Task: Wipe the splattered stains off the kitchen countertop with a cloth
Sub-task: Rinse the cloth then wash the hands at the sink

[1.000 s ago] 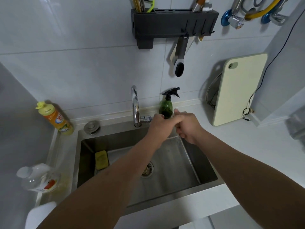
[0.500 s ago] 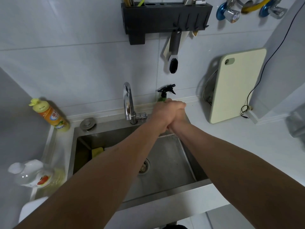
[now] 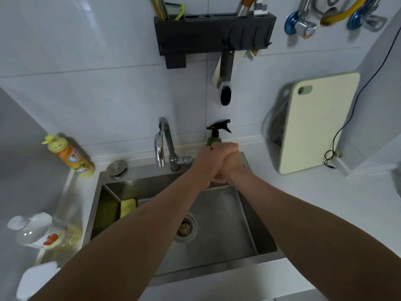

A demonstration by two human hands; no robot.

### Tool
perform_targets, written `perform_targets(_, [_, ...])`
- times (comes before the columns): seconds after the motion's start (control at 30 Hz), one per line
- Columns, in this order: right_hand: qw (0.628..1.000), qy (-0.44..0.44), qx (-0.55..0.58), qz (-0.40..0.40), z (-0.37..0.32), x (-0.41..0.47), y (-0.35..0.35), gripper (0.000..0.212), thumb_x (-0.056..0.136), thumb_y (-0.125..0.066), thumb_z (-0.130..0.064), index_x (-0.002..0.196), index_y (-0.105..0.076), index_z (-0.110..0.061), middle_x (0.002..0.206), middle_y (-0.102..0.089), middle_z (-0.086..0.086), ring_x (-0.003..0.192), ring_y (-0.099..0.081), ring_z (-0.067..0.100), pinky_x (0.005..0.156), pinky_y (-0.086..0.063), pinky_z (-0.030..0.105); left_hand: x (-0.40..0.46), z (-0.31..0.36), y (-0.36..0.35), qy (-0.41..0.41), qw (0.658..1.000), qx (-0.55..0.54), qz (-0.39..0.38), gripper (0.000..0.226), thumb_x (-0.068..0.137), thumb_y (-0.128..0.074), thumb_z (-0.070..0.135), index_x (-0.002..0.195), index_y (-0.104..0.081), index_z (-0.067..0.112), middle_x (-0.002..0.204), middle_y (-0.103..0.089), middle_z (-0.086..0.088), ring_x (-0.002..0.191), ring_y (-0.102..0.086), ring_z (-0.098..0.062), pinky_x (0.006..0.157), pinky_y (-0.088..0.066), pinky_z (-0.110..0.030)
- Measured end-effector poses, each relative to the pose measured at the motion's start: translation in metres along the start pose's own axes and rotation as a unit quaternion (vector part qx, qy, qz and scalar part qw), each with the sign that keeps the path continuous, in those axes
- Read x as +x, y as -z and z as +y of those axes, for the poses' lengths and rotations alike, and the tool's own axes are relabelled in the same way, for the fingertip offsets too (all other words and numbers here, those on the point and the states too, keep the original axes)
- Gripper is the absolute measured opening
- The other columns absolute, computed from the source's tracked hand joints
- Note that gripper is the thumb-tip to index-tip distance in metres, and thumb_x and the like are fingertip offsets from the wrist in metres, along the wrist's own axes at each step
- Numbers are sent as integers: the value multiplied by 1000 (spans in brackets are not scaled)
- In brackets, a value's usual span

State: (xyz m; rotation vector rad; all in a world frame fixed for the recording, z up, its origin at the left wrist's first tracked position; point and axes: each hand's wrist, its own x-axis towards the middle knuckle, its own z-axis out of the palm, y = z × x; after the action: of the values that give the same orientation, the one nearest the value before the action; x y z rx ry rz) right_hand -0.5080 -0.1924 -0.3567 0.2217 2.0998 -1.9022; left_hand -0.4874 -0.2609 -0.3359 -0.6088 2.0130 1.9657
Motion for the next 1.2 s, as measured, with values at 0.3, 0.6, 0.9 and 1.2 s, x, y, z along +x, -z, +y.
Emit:
perform_targets(0.3, [997,31,-11,-75,-15,11,42,30,92,-56,0,113,-74,-9,109,-73,15,98,-69,28,82,-58,38,5,-10,42,36,992,-80,-90,28,103,-62,35,117,-67,12,112,-74,-20,97,-73,-38,90,-60,-54])
perform_targets(0.6, [995,82,46,-26,-37,6,42,16,82,-77,-3,95,-79,-13,92,-78,8,87,-75,24,74,-62,33,-2,-6,50,-24,999,42,1,18,92,-76,37,102,-71,23,87,-79,5,84,-72,-17,60,-55,-30])
perform_targets(0.9, [988,73,94,102,-71,-22,48,29,79,-64,17,81,-71,-10,83,-72,11,76,-67,24,67,-55,32,-35,15,75,-63,994,-54,-74,35,88,-77,0,118,-62,8,125,-64,-16,103,-73,-35,82,-64,-48])
perform_targets(1.2, [949,13,292,119,-83,-65,28,45,73,-19,20,77,-52,-9,64,-49,9,50,-48,22,48,-39,29,-47,9,77,77,964,-65,-247,89,71,-73,74,136,-61,14,128,-67,-21,114,-66,-44,87,-60,-58])
